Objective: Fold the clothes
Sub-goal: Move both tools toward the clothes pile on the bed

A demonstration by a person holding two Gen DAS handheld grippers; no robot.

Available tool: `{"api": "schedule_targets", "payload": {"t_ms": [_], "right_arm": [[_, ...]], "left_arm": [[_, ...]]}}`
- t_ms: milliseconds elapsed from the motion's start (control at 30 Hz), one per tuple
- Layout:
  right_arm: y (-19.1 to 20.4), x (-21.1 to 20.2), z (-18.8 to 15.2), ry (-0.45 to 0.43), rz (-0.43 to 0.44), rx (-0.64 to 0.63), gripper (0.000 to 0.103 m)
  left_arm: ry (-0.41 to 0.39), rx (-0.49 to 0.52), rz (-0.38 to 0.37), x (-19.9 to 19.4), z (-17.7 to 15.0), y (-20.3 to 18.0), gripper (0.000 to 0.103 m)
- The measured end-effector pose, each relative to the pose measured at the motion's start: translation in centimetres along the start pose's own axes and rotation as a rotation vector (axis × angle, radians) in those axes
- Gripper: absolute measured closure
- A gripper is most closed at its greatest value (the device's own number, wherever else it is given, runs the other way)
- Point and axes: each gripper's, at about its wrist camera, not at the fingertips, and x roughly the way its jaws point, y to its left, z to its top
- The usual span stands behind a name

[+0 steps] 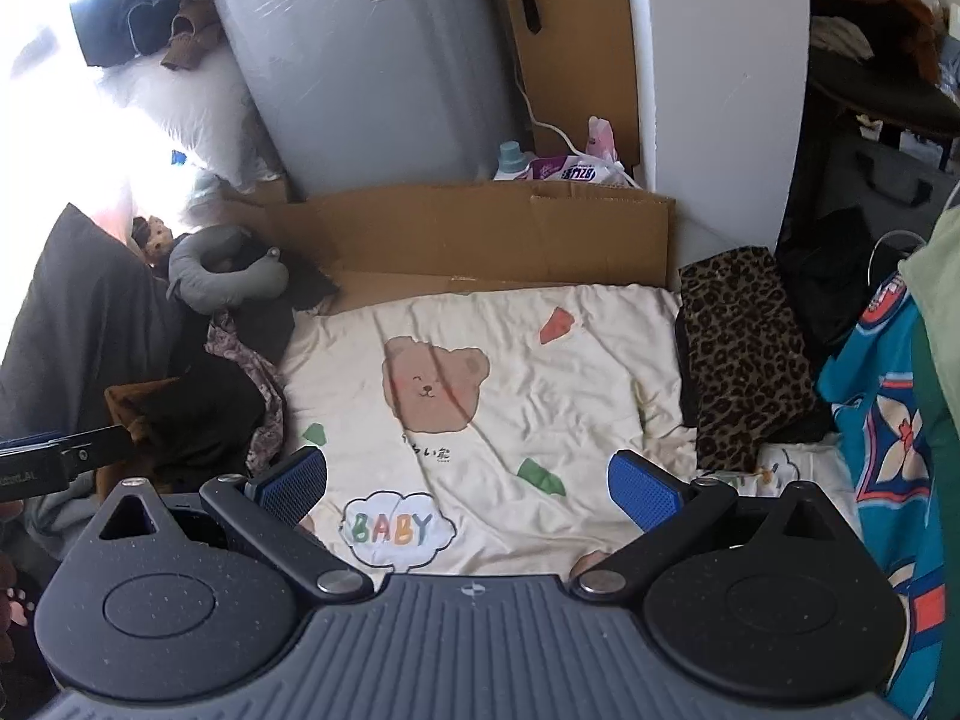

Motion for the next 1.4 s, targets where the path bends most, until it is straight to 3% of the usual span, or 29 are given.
{"api": "schedule_targets", "payload": {"t_ms": [233, 333, 633, 867, 1400], "right_arm": [[-0.2, 1.3, 0.4, -0.021, -0.047, -0.067, 0.0], [0.0, 1.0, -0.3, -0.039, -0.023, -0.079, 0.0], [0.4, 1.7, -0.2, -0.005, -0.03, -0.091, 0.0], [0.1, 1.8, -0.4, -0.011, -0.011, -0.08, 0.0], [0.9, 1.5, -0.7, -0.037, -0.057, -0.125, 0.0]], "left_arm": [[-0.028, 0.049, 0.044, 0.4, -0.4, 0.0, 0.002], [-0.023, 0.051, 0.067, 0.7, -0.6, -0.2, 0.002], [0.029, 0.036, 0.055, 1.3, -0.2, 0.2, 0.002], [0.033, 0.025, 0.049, 1.5, -0.5, 0.3, 0.004], [0.03, 0.01, 0.077, 1.3, -0.8, 1.1, 0.002]]}}
